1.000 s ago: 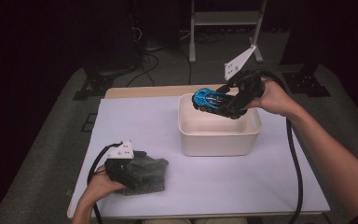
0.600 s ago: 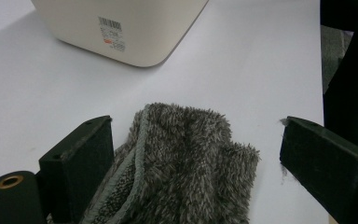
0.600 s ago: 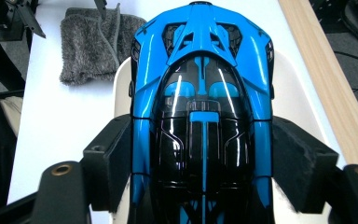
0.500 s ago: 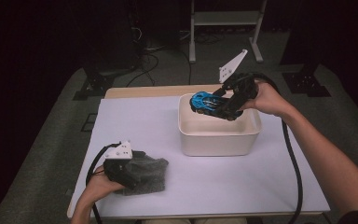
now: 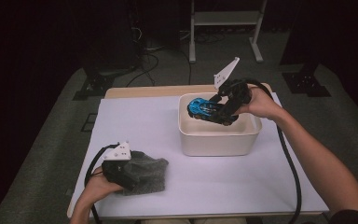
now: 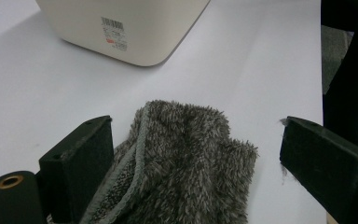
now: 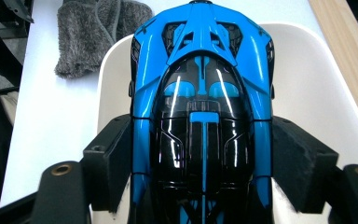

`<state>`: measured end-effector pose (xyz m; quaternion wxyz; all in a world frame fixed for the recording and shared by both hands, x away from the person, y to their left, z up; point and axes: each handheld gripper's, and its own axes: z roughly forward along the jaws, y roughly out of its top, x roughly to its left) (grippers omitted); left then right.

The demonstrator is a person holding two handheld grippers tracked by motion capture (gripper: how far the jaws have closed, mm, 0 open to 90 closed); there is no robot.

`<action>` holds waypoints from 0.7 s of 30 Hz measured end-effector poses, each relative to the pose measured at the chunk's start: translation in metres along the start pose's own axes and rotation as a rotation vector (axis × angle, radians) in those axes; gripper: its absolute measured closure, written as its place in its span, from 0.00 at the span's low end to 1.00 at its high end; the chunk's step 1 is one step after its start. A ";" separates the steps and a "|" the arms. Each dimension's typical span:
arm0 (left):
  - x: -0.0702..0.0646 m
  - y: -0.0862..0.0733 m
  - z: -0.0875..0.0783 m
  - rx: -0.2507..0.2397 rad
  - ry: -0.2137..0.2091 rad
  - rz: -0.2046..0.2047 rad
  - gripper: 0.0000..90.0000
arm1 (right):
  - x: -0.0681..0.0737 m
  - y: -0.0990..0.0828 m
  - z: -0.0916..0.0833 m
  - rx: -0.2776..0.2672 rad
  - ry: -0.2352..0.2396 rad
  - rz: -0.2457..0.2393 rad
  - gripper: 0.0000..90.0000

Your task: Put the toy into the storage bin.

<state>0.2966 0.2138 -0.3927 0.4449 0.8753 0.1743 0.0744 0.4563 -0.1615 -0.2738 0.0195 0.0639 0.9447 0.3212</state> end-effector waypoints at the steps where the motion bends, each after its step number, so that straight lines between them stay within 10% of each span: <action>1: 0.000 0.000 0.000 0.000 -0.001 -0.002 0.10 | -0.001 -0.001 0.001 0.002 0.003 0.002 0.30; 21: -0.001 0.001 -0.001 -0.006 0.003 -0.001 0.10 | -0.003 -0.017 0.023 0.019 0.048 0.039 0.30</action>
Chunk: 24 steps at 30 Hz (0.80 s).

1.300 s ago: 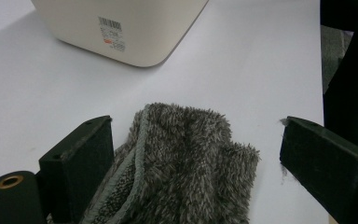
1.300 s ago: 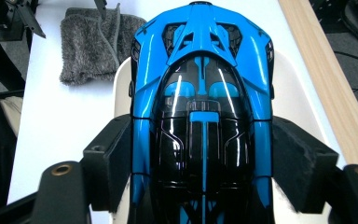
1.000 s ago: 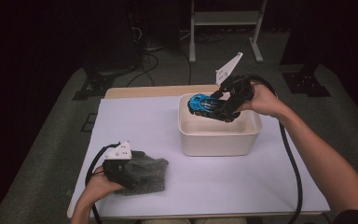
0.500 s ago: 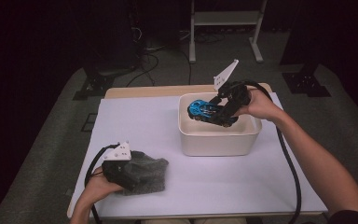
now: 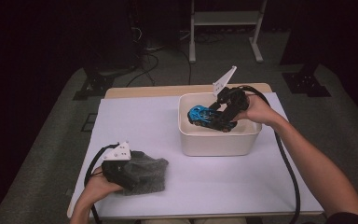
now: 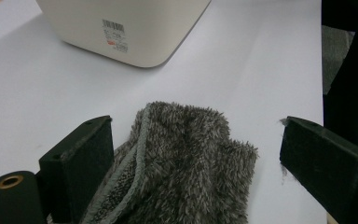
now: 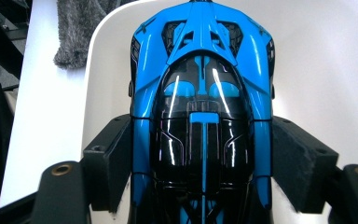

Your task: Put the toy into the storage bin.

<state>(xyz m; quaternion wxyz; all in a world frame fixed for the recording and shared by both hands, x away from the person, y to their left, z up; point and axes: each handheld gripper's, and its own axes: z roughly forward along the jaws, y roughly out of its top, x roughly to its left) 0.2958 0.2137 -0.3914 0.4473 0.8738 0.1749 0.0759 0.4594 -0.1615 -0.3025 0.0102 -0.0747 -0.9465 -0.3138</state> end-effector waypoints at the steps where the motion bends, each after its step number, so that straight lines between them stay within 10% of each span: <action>1: 0.000 0.000 0.000 -0.001 0.000 0.000 0.10 | -0.001 -0.001 0.001 0.001 0.002 -0.003 0.30; 24: 0.000 0.000 -0.003 -0.002 0.005 0.005 0.10 | -0.009 -0.008 0.024 0.044 0.033 0.023 0.30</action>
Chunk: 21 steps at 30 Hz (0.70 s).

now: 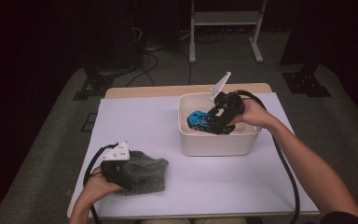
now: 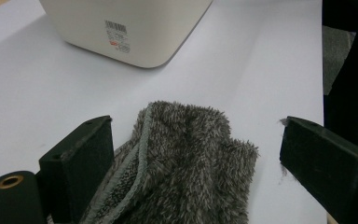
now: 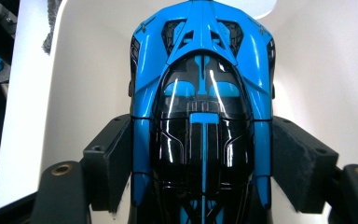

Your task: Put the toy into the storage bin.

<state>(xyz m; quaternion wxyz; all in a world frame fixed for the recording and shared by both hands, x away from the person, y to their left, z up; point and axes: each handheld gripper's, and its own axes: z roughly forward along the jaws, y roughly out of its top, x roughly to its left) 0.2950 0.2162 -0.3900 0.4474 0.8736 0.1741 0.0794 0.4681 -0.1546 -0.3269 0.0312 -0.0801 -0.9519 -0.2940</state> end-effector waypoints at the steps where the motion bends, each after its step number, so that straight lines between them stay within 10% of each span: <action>1: 0.000 0.000 0.000 -0.001 0.002 -0.001 0.10 | 0.000 0.000 0.001 0.001 0.001 0.002 0.30; 21: 0.000 -0.001 -0.002 -0.002 0.005 -0.004 0.10 | -0.012 -0.003 0.016 0.039 0.026 0.032 0.30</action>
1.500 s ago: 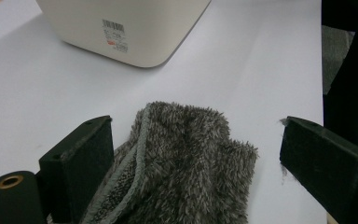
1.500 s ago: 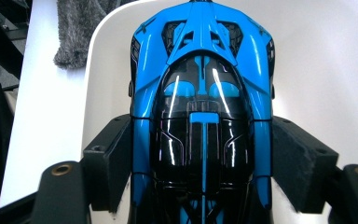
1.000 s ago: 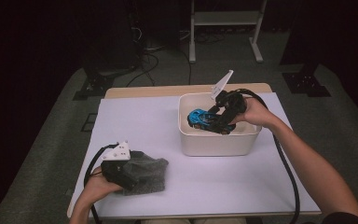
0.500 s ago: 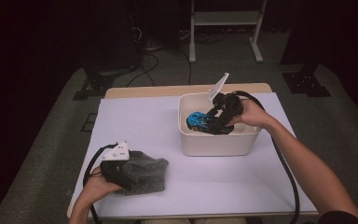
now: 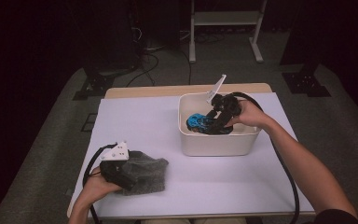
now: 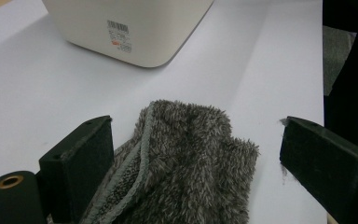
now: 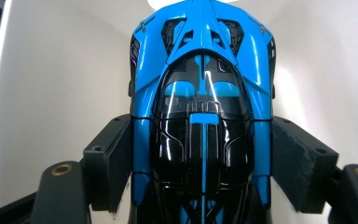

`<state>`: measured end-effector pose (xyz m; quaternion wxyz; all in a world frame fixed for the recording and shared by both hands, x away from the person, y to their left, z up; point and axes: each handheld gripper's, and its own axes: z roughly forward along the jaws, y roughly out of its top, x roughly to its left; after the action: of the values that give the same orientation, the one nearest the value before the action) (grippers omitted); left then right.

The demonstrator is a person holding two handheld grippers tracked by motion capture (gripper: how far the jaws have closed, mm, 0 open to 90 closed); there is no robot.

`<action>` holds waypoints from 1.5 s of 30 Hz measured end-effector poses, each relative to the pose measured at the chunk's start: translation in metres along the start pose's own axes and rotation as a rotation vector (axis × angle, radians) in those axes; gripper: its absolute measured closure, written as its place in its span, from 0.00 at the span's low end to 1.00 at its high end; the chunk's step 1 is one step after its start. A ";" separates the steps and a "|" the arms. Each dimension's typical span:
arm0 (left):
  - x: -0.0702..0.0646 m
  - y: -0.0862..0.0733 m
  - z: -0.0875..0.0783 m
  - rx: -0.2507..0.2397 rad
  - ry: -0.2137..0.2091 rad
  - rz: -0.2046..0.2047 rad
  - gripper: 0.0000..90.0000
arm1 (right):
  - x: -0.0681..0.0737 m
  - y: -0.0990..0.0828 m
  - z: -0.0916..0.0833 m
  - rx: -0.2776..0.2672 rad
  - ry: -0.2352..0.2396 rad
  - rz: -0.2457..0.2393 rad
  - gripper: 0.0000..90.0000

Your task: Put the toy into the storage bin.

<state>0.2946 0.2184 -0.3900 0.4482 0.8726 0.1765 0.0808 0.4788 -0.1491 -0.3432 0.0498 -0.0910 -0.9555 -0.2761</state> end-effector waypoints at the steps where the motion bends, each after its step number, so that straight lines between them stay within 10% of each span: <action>1: 0.000 0.000 0.000 0.000 -0.001 -0.001 0.10 | -0.001 0.000 0.001 0.002 0.001 0.003 0.30; 45: 0.000 0.000 -0.002 -0.002 0.002 0.002 0.10 | -0.010 -0.002 0.021 0.107 0.034 0.053 0.30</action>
<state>0.2938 0.2202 -0.3889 0.4490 0.8722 0.1759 0.0824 0.4875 -0.1415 -0.3633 0.0779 -0.1087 -0.9652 -0.2249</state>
